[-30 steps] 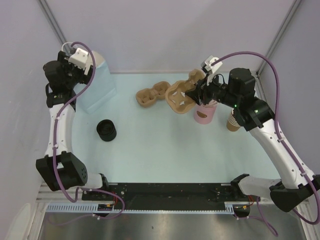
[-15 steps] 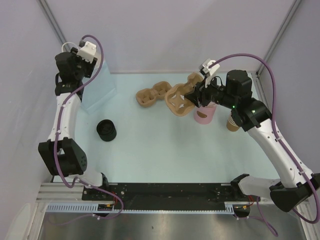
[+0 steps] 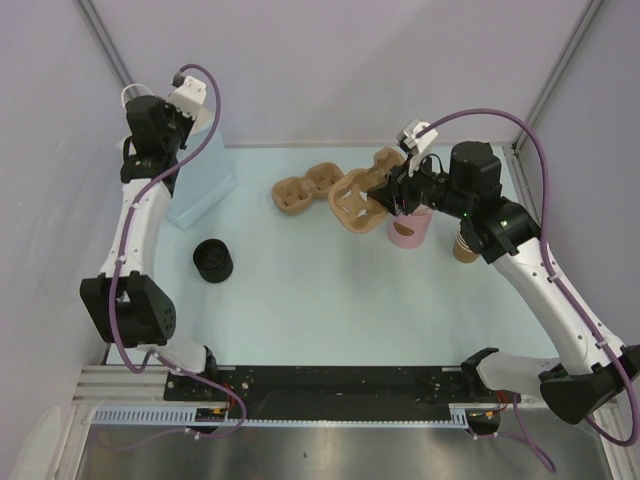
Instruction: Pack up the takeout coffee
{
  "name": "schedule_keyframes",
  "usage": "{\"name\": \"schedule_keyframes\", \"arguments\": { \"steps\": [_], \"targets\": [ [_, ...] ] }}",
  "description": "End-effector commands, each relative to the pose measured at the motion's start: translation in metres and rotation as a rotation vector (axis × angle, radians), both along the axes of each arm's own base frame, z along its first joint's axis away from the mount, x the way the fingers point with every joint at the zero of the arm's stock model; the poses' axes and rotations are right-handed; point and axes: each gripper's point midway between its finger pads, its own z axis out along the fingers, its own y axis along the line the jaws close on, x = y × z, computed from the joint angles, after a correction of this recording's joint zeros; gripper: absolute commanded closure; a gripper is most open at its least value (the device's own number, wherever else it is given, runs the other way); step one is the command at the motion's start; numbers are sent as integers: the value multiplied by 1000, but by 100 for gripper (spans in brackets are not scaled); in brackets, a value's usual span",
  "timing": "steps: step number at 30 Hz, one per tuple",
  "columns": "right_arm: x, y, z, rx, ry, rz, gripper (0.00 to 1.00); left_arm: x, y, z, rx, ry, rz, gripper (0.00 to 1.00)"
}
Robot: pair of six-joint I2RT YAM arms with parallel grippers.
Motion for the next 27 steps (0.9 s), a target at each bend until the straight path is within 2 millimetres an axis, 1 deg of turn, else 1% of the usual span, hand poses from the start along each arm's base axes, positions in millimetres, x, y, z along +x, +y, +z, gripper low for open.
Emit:
{"name": "schedule_keyframes", "arguments": {
  "steps": [1,3,4,5,6,7,8,9,10,11,12,13,15,16,17,18,19,20,21,22,23,24,25,26,27],
  "targets": [
    [0,3,10,34,-29,10,65,13,5,53,45,-95,98,100],
    [1,2,7,31,-23,7,65,19,7,60,23,-105,127,100],
    [0,2,6,30,-22,7,65,24,11,68,20,-116,151,100],
    [1,3,4,28,-20,7,65,25,12,74,12,-126,158,100],
    [2,2,5,29,-21,3,65,26,11,89,3,-158,165,100],
    [1,2,5,30,-25,4,65,31,12,88,5,-157,182,100],
    [1,1,5,30,-26,3,65,31,12,92,11,-166,192,100],
    [1,1,4,29,-24,3,65,32,12,103,12,-189,198,100],
    [0,1,4,29,-24,4,65,34,15,103,18,-191,218,100],
    [0,1,4,29,-26,5,65,36,2,108,20,-203,198,100],
    [1,1,2,27,-24,3,65,35,-1,118,20,-224,195,100],
    [0,1,2,27,-23,5,65,35,-8,122,23,-232,190,100],
    [0,1,1,25,-24,2,65,33,-16,134,31,-256,179,100],
    [1,1,0,25,-24,0,65,32,-26,138,30,-267,159,100],
    [0,0,2,27,-28,0,65,28,-31,144,28,-277,149,100],
    [0,0,2,26,-29,-2,65,26,-44,149,27,-285,123,100],
    [0,-1,2,24,-31,-5,65,23,-52,152,27,-288,100,100],
    [1,-3,3,25,-35,-14,65,16,-60,155,26,-287,82,100],
    [1,-3,3,24,-41,-18,65,12,-75,157,24,-284,50,100],
    [1,-5,5,26,-48,-25,65,9,-82,157,22,-281,31,100],
    [2,-7,7,27,-57,-39,65,-1,-88,159,21,-281,14,100],
    [3,-9,9,31,-67,-51,65,-8,-102,161,17,-283,-16,100],
    [6,-13,11,32,-73,-75,65,-15,-109,164,13,-291,-36,100],
    [6,-17,15,36,-84,-91,65,-27,-121,166,7,-294,-69,100],
    [7,-20,17,38,-91,-111,65,-35,-126,169,1,-300,-87,100]
  ]
}}
